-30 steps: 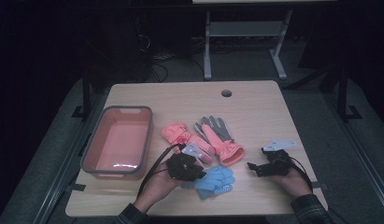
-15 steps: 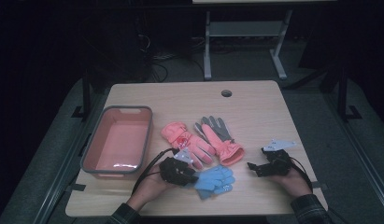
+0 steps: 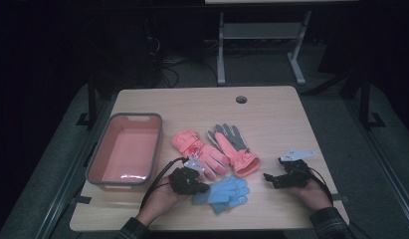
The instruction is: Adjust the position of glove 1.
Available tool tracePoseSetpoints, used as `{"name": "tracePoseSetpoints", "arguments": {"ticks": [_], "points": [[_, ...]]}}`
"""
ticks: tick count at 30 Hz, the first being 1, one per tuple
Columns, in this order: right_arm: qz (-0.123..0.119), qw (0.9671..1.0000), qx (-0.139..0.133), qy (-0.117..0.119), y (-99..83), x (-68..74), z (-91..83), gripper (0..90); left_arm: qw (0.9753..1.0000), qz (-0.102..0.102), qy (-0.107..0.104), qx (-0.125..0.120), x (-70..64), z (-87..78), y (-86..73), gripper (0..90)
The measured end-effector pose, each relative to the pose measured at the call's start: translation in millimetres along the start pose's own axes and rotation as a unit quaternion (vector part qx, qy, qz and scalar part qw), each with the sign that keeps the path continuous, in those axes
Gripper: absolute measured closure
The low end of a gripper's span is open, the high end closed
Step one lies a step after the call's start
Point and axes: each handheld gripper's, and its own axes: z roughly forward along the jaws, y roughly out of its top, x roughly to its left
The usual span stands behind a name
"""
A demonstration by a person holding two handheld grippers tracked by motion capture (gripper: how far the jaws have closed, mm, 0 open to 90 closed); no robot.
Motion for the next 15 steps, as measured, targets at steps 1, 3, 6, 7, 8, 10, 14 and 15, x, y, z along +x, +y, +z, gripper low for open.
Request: {"name": "tracePoseSetpoints", "arguments": {"ticks": [1, 3, 6, 7, 8, 10, 14, 15], "points": [[0.000, 1.0000, 0.000, 0.000, 0.0, 0.0, 0.0, 12.5, 1.0000, -0.006, 0.002, -0.006, -1.2, -3.2, 0.8, 89.9], [0.000, 1.0000, 0.000, 0.000, 0.0, 0.0, 0.0, 12.5, 0.9996, -0.020, 0.003, -0.022, -5.3, -11.3, 3.9, 89.9], [0.000, 1.0000, 0.000, 0.000, 0.0, 0.0, 0.0, 12.5, 0.9988, -0.034, 0.004, -0.034, -9.5, -14.8, 6.6, 89.9], [0.000, 1.0000, 0.000, 0.000, 0.0, 0.0, 0.0, 12.5, 0.9985, -0.038, 0.004, -0.040, -12.1, -16.6, 8.7, 89.9], [0.000, 1.0000, 0.000, 0.000, 0.0, 0.0, 0.0, 12.5, 0.9981, -0.043, 0.006, -0.044, -14.4, -17.6, 10.5, 90.0], [0.000, 1.0000, 0.000, 0.000, 0.0, 0.0, 0.0, 12.5, 0.9974, -0.048, 0.003, -0.054, -18.2, -18.9, 15.1, 90.0], [0.000, 1.0000, 0.000, 0.000, 0.0, 0.1, 0.0, 12.5, 0.9961, -0.055, 0.001, -0.068, -23.7, -18.0, 23.9, 90.0], [0.000, 1.0000, 0.000, 0.000, 0.0, 0.1, 0.0, 12.5, 0.9956, -0.059, -0.002, -0.073, -24.9, -17.2, 26.1, 90.0]]}}
